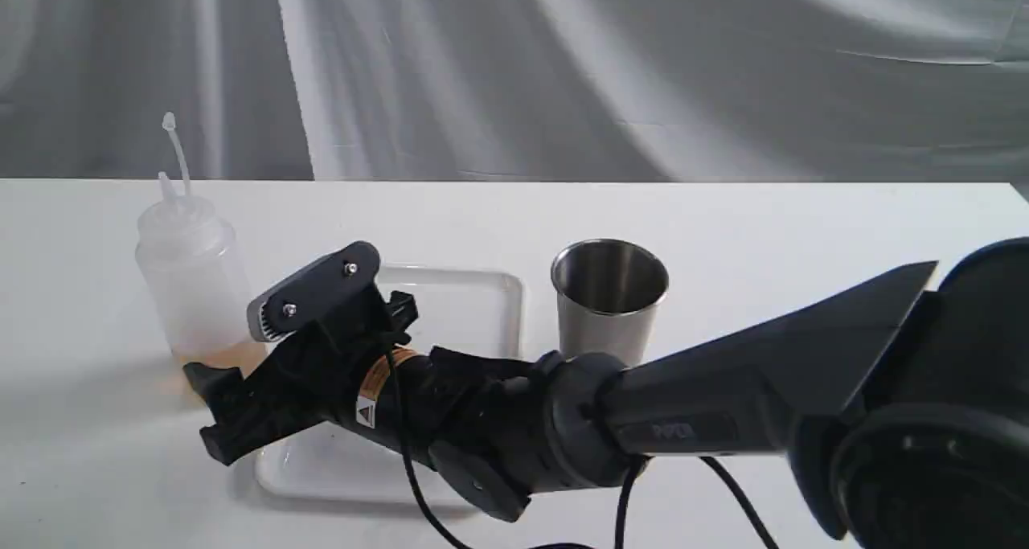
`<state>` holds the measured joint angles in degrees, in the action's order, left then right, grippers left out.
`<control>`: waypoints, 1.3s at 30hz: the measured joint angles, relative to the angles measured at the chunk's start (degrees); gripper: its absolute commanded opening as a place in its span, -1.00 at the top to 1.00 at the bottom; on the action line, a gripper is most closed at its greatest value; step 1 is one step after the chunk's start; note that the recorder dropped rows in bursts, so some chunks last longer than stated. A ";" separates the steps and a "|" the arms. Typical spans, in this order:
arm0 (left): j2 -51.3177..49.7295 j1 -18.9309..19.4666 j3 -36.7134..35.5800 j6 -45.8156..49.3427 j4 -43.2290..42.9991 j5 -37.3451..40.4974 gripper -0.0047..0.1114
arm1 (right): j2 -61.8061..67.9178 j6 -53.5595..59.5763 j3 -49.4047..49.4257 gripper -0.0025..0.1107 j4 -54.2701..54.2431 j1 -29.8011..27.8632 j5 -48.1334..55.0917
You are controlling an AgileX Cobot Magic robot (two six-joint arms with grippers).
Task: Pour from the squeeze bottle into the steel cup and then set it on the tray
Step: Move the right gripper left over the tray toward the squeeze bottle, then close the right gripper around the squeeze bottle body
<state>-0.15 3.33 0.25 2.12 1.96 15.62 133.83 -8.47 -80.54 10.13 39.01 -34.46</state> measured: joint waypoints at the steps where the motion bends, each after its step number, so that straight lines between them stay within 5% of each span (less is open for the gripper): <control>1: 0.00 0.00 0.00 0.00 0.00 0.00 0.78 | 0.41 0.20 0.00 -0.89 0.00 -0.25 -0.37; 39: 0.00 0.00 0.00 0.00 0.00 0.00 0.78 | 14.24 -2.02 -23.71 -0.89 2.64 -0.87 5.64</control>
<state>-0.15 3.33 0.25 2.12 1.96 15.62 148.08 -10.49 -104.25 12.78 38.14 -28.81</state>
